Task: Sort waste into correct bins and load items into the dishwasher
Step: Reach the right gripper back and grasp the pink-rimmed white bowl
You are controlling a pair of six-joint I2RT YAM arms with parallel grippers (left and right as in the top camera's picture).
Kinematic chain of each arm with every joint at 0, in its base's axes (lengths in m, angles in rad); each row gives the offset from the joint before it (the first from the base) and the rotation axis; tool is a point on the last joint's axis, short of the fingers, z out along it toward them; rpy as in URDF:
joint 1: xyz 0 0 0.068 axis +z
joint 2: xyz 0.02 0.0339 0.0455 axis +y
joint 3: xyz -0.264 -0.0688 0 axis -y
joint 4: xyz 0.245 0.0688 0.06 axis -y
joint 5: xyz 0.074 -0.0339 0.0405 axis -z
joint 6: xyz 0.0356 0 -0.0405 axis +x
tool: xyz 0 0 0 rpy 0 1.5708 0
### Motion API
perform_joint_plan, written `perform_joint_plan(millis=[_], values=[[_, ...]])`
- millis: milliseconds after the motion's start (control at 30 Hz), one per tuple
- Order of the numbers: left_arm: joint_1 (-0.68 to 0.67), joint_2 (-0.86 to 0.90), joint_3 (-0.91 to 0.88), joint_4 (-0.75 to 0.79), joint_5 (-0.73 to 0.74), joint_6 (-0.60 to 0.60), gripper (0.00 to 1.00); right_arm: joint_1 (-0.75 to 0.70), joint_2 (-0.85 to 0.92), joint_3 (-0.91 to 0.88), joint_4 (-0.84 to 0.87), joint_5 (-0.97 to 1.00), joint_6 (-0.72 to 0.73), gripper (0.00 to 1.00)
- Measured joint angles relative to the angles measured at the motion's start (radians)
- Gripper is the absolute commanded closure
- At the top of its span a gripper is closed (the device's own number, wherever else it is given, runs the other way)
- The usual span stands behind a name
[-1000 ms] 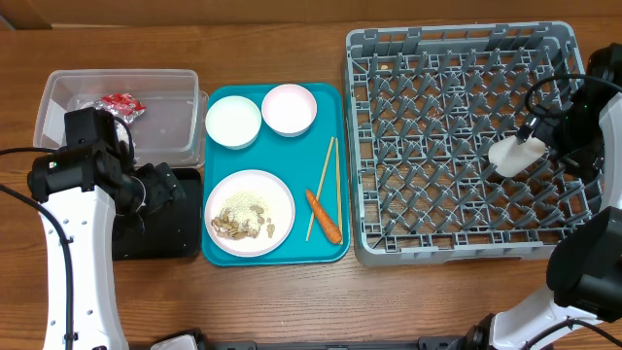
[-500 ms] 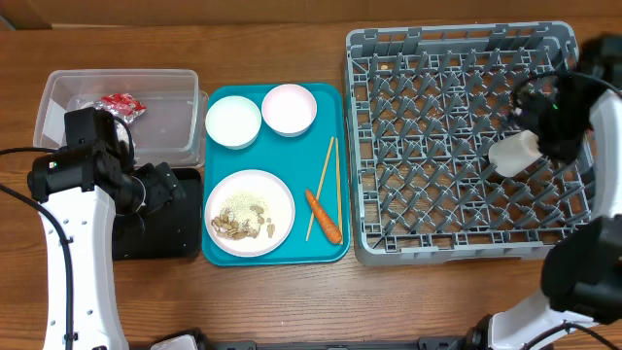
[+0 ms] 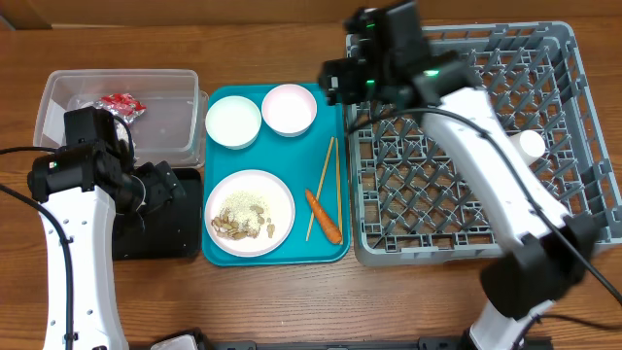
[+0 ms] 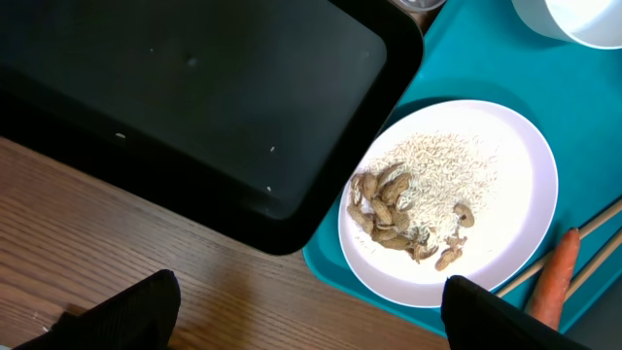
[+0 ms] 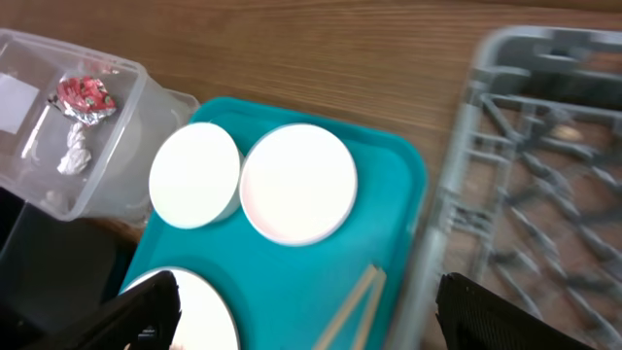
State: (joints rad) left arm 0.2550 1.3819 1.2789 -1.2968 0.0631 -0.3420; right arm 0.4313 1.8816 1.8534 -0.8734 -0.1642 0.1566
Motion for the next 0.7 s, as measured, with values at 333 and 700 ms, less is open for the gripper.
perform_joint_plan(millis=[333,700], values=[[0.000,0.000,-0.001,0.000,0.002,0.000,0.12,0.029,0.251,0.000,0.150,0.041,0.053,0.16],[0.000,0.000,-0.001,-0.011,0.002,0.000,0.12,0.063,0.356,0.000,0.211,0.039,0.072,0.22]])
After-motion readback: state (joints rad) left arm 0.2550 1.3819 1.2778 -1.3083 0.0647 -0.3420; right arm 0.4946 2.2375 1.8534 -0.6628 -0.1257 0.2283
